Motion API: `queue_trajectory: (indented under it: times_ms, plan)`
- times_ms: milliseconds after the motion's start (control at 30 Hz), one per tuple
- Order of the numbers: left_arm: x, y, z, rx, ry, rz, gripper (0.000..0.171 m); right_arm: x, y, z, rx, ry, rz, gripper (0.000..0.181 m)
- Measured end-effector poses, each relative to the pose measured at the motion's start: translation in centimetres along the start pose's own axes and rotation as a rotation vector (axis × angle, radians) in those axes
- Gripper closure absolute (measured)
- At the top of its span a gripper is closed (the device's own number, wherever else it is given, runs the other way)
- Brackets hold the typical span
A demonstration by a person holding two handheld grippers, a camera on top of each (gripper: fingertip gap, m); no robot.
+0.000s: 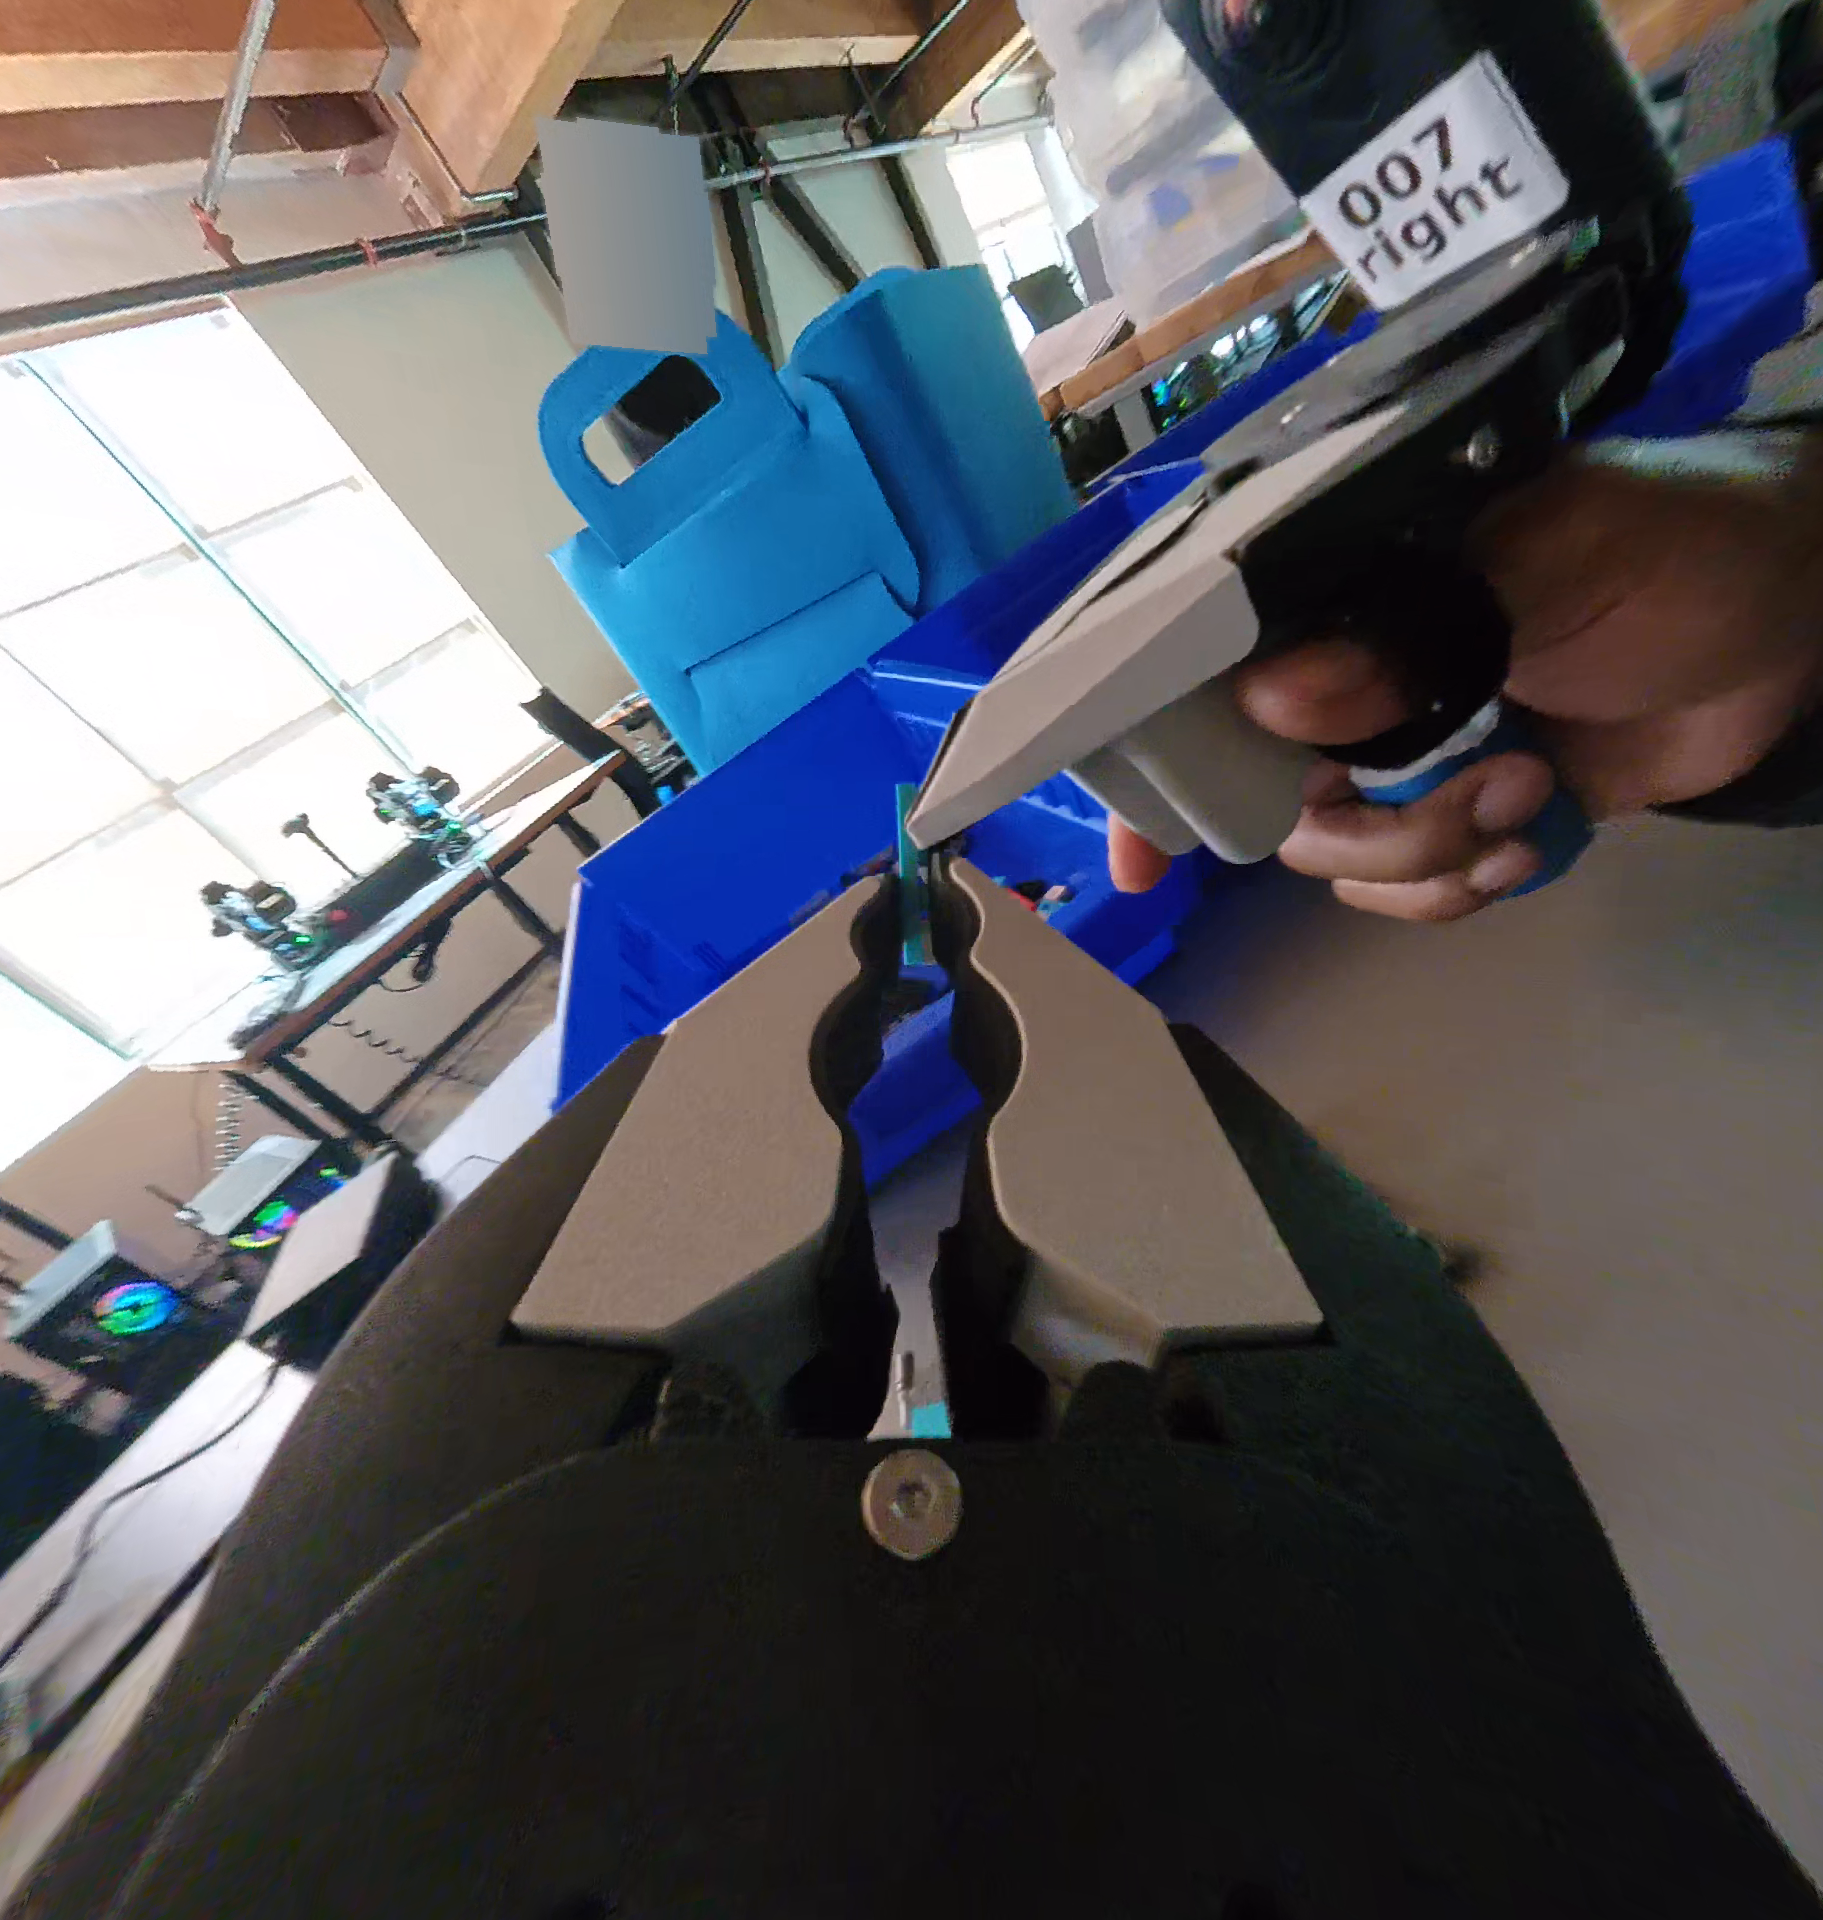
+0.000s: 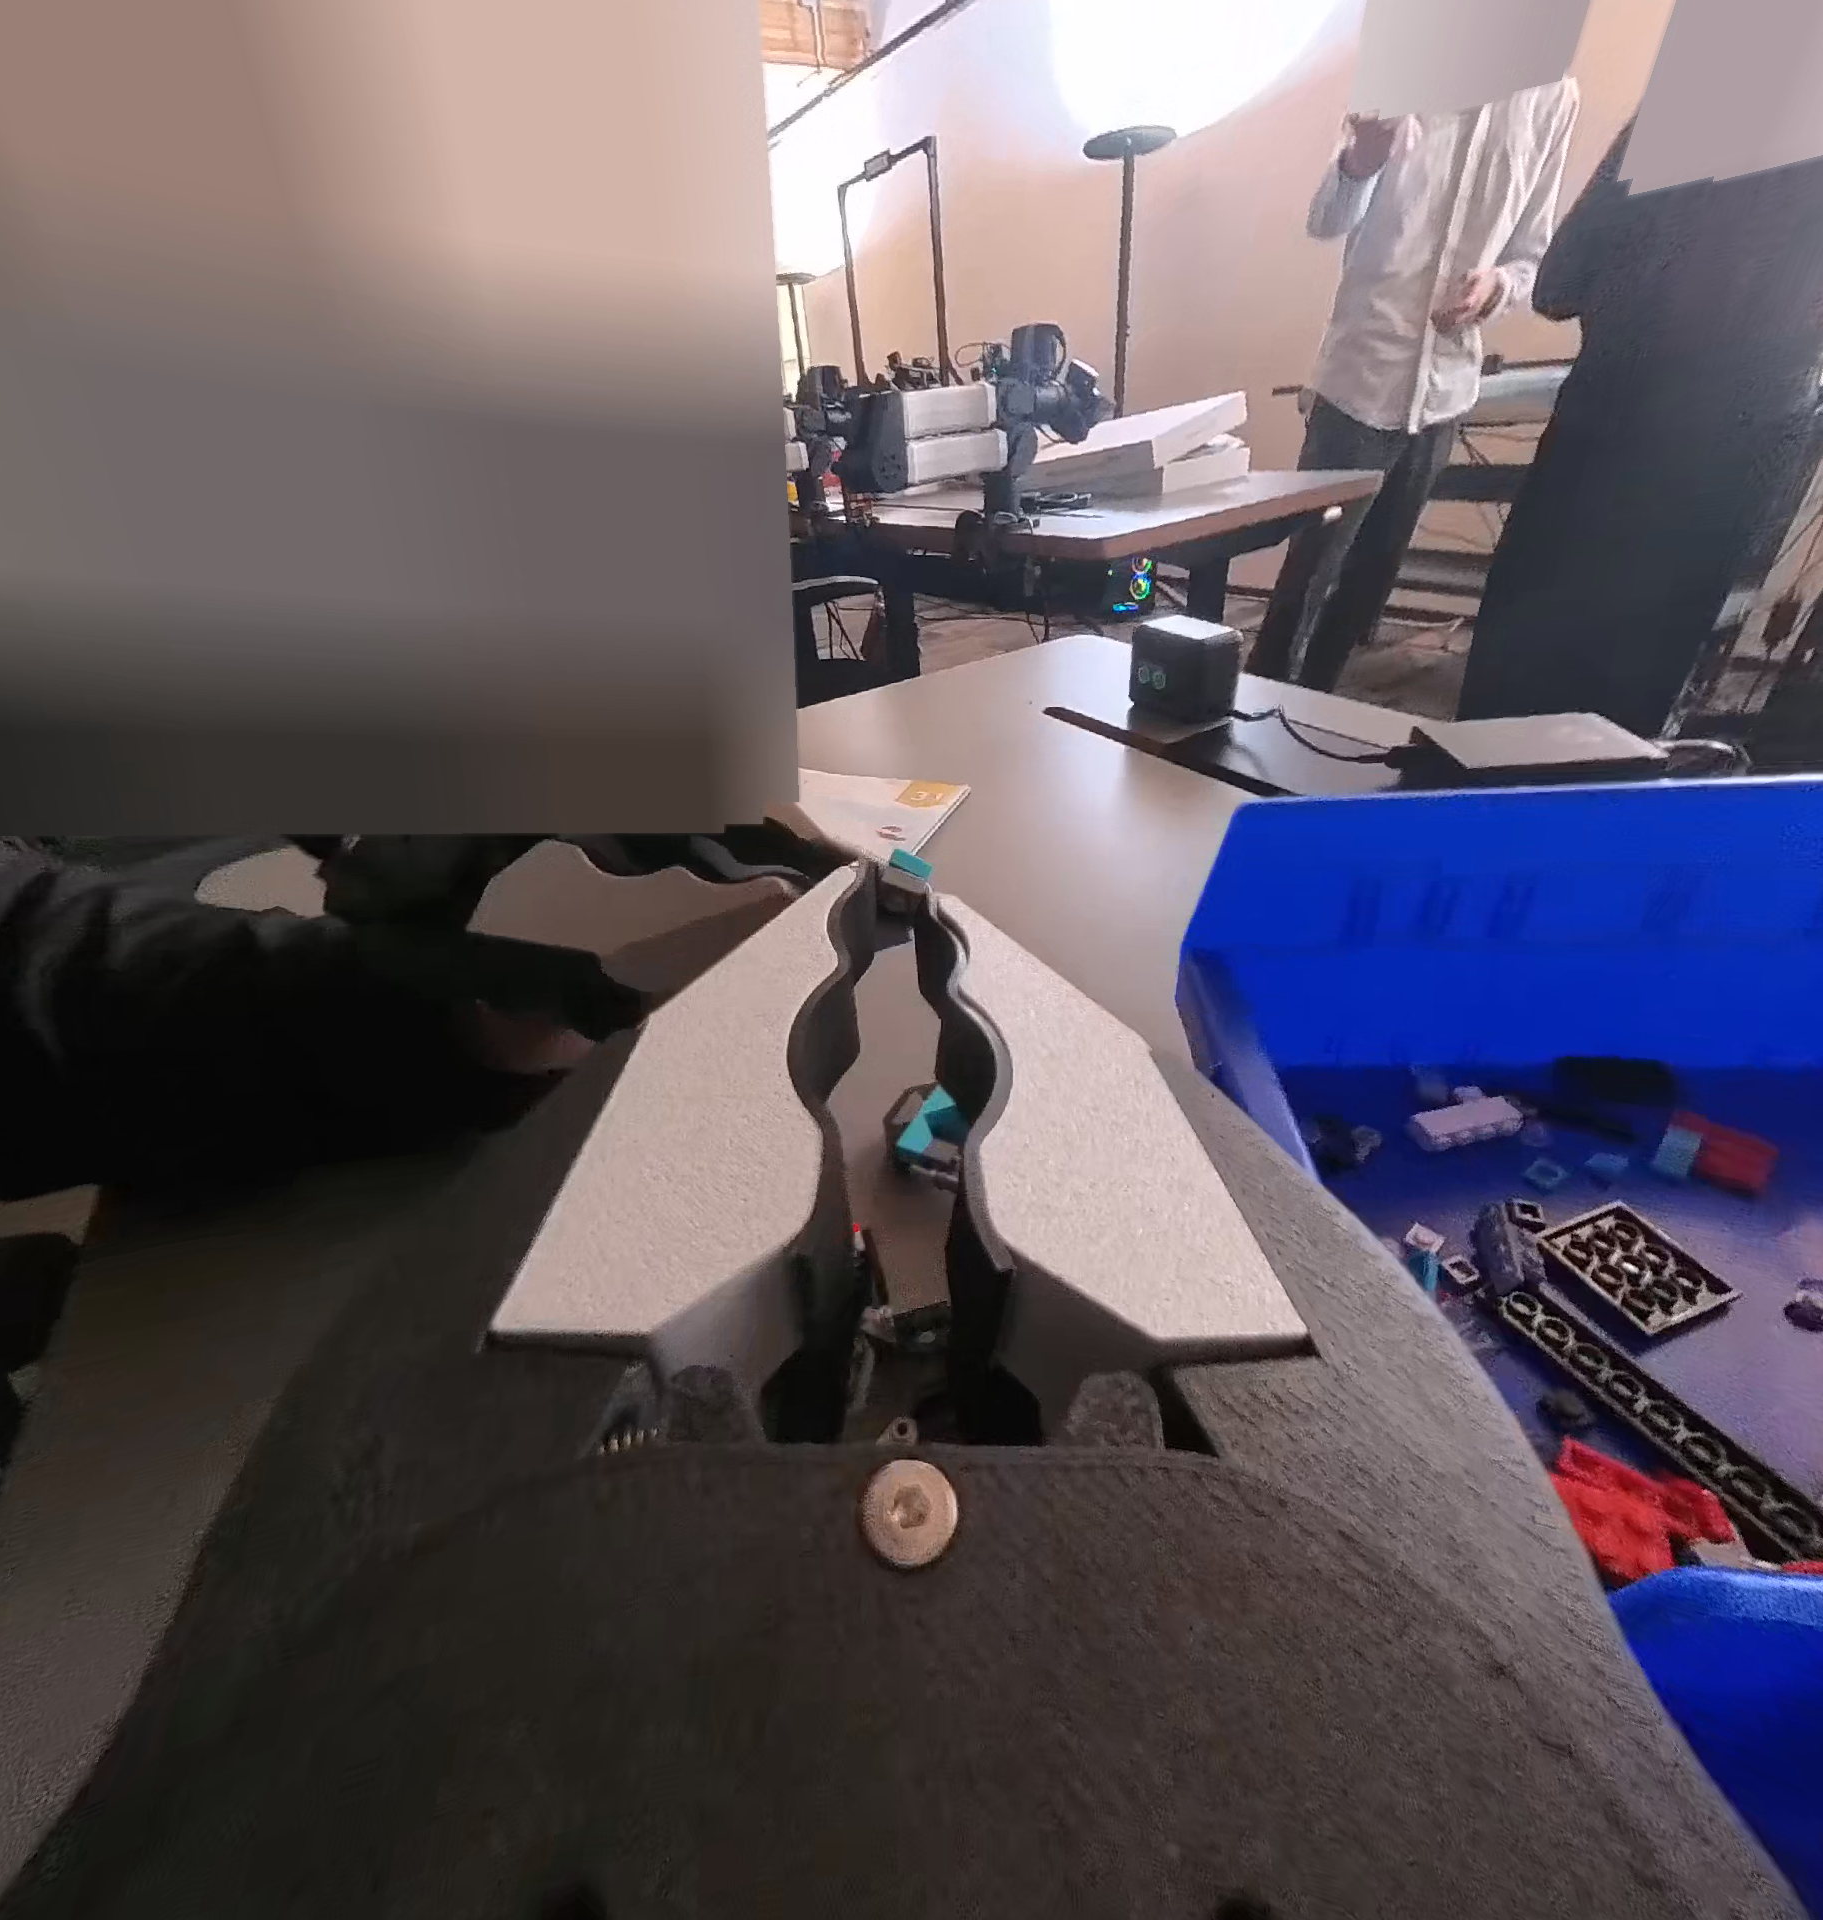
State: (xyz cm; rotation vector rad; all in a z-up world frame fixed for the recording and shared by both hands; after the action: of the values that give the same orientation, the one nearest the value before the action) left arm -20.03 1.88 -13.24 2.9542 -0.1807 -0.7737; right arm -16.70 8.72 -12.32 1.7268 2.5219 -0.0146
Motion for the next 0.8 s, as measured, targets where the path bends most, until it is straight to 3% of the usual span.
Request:
queue_trajectory:
  times_ms: [433,533,667,800]
  plan:
    - [-1.4,0.4,0.4,0.128,0.292,0.095,0.167,1.4,0.4,-0.8,0.023,0.027,0.028,0.173]
    - [-1.2,0.1,0.7,0.115,0.337,0.122,0.166,3.3,0.4,-1.1,0.018,0.105,0.174,0.173]
    - [-1.1,-0.2,0.9,0.115,0.394,0.141,0.166,7.3,0.9,-2.1,0.008,0.285,0.481,0.172]
    - [-1.2,-0.4,1.3,0.111,0.459,0.154,0.166,10.1,0.8,-1.2,-0.103,0.328,0.646,0.169]
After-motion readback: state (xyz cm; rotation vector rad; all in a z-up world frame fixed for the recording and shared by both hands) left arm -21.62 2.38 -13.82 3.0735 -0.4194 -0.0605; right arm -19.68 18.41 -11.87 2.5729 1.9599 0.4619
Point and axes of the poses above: each gripper's, where its closed fingertips meet, y back along the fingers, z out of its underside, x = y × z across the jaws, the point moved 5 cm from there along y, back along the fingers, and after that the axes turned 13 degrees about z, right-handed, at the moved point
